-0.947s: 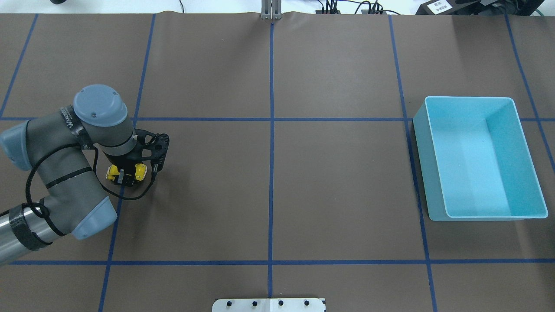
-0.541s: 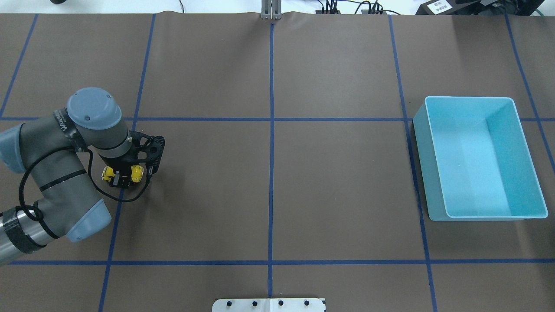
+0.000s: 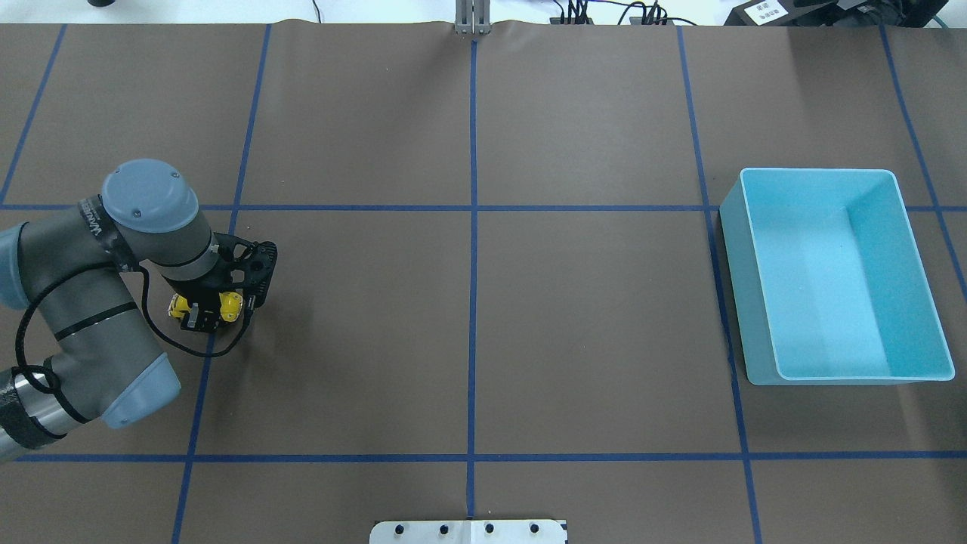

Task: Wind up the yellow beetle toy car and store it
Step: 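Drag the car back toward the robot with the left gripper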

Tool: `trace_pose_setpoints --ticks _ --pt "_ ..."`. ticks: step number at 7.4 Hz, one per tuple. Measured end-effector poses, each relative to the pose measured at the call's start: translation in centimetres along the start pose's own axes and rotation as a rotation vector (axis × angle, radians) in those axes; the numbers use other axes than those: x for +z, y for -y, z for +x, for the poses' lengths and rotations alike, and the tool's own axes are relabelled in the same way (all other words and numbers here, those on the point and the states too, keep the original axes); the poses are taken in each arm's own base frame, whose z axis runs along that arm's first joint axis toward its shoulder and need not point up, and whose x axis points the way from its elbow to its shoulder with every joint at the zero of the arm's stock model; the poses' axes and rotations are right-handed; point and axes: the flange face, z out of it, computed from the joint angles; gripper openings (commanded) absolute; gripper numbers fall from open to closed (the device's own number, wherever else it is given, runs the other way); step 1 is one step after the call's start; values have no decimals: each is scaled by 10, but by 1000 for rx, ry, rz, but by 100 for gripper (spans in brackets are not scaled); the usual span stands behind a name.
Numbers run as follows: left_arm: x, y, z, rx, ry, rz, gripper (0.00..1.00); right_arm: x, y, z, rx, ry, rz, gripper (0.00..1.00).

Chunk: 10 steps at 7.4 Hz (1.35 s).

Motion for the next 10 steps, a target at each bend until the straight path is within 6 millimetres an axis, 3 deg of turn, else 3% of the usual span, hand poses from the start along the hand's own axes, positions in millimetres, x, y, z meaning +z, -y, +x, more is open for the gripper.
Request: trace_pose_setpoints --ticks 10 --pt "9 -26 14 37 -2 31 0 1 -1 1 2 0 -2 100"
